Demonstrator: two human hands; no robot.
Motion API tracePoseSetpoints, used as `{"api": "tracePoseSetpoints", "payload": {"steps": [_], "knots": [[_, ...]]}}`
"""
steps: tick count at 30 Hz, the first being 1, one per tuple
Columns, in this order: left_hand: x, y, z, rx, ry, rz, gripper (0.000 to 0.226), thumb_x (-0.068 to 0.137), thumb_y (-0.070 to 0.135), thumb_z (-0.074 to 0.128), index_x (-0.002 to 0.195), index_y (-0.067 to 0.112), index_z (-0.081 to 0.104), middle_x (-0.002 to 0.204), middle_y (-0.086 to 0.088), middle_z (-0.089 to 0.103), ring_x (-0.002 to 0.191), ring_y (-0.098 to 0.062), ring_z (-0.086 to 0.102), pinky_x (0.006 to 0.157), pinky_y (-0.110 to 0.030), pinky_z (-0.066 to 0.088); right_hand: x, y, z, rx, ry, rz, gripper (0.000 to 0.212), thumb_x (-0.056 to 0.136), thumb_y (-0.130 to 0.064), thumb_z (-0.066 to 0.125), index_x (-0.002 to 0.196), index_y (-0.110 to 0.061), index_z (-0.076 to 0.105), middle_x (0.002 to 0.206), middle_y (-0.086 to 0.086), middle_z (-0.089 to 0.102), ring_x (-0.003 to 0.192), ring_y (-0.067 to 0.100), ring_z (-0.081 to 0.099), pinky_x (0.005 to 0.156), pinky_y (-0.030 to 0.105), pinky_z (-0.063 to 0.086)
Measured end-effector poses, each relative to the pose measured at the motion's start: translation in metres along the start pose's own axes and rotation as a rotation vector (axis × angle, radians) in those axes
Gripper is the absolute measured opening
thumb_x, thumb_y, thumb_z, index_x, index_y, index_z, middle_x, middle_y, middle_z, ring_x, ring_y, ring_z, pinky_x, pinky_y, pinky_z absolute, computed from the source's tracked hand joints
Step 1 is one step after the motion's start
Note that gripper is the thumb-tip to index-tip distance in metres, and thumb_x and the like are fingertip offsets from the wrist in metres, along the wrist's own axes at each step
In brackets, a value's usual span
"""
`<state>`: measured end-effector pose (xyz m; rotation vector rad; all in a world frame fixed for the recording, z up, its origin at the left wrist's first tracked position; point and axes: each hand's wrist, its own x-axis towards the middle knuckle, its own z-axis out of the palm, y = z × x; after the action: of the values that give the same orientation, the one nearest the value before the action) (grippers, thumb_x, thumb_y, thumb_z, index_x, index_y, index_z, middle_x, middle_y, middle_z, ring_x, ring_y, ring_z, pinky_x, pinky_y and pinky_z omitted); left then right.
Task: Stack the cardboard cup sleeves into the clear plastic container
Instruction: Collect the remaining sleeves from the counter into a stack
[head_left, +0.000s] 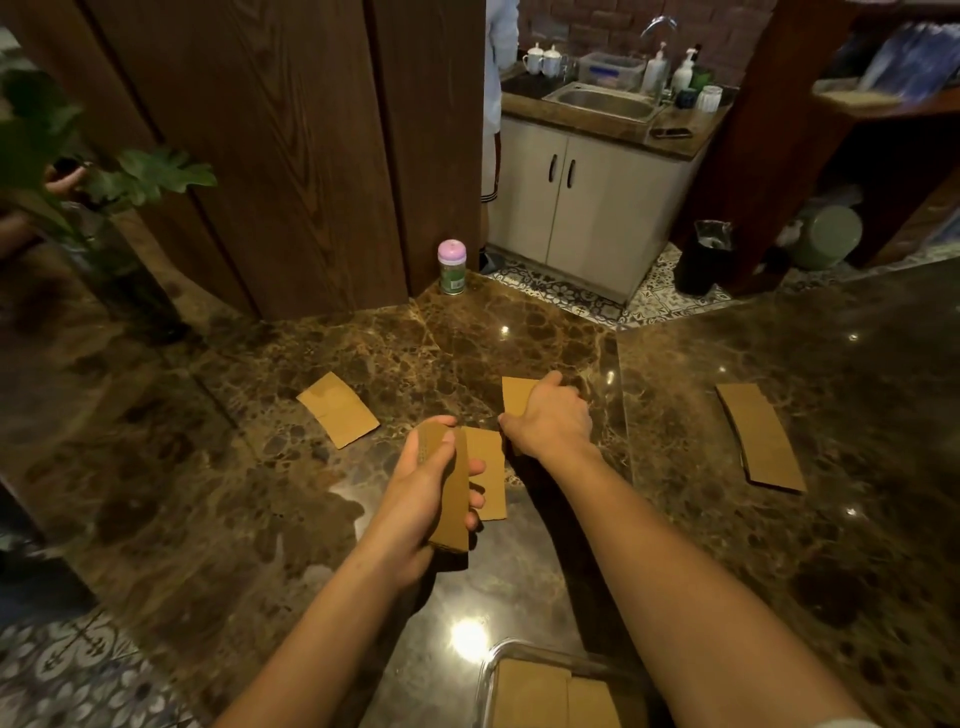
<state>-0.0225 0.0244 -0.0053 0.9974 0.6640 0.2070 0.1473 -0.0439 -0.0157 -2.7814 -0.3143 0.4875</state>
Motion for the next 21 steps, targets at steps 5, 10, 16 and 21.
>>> {"api": "tracePoseSetpoints", "payload": {"steps": [5, 10, 16, 21], "knots": [[-0.001, 0.003, 0.001, -0.029, -0.011, 0.004, 0.019, 0.107, 0.032, 0.050, 0.124, 0.033, 0.059, 0.101, -0.021, 0.066, 0.061, -0.026, 0.059, 0.051, -0.034, 0.047, -0.006, 0.011, -0.026, 0.011, 0.098, -0.061, 0.032, 0.100, -0.026, 0.054, 0.119, -0.003, 0.065, 0.119, 0.020, 0.069, 0.111, 0.040, 0.066, 0.089, 0.042, 0.055], [-0.002, 0.005, 0.006, -0.051, -0.046, 0.023, 0.019, 0.106, 0.033, 0.053, 0.123, 0.034, 0.060, 0.103, -0.020, 0.067, 0.063, -0.027, 0.060, 0.052, -0.035, 0.049, -0.014, 0.065, -0.044, 0.430, 0.091, -0.018, 0.023, 0.099, -0.012, 0.053, 0.098, -0.004, 0.074, 0.095, 0.010, 0.072, 0.093, 0.029, 0.067, 0.072, 0.035, 0.046], [-0.004, 0.009, 0.028, -0.032, -0.122, 0.093, 0.027, 0.101, 0.030, 0.060, 0.127, 0.033, 0.058, 0.100, -0.017, 0.070, 0.069, -0.027, 0.065, 0.057, -0.037, 0.053, -0.067, 0.086, -0.061, 1.104, -0.245, -0.097, 0.012, 0.099, -0.007, 0.068, 0.108, -0.007, 0.074, 0.096, 0.006, 0.082, 0.092, 0.019, 0.079, 0.075, 0.031, 0.061], [-0.003, 0.001, 0.046, 0.090, -0.142, 0.171, 0.038, 0.091, 0.028, 0.073, 0.124, 0.042, 0.060, 0.121, -0.011, 0.070, 0.103, -0.030, 0.069, 0.073, -0.042, 0.057, -0.093, 0.088, -0.062, 1.111, -0.284, -0.196, 0.017, 0.095, -0.009, 0.072, 0.112, -0.006, 0.075, 0.100, 0.010, 0.082, 0.097, 0.025, 0.079, 0.085, 0.037, 0.063]]}}
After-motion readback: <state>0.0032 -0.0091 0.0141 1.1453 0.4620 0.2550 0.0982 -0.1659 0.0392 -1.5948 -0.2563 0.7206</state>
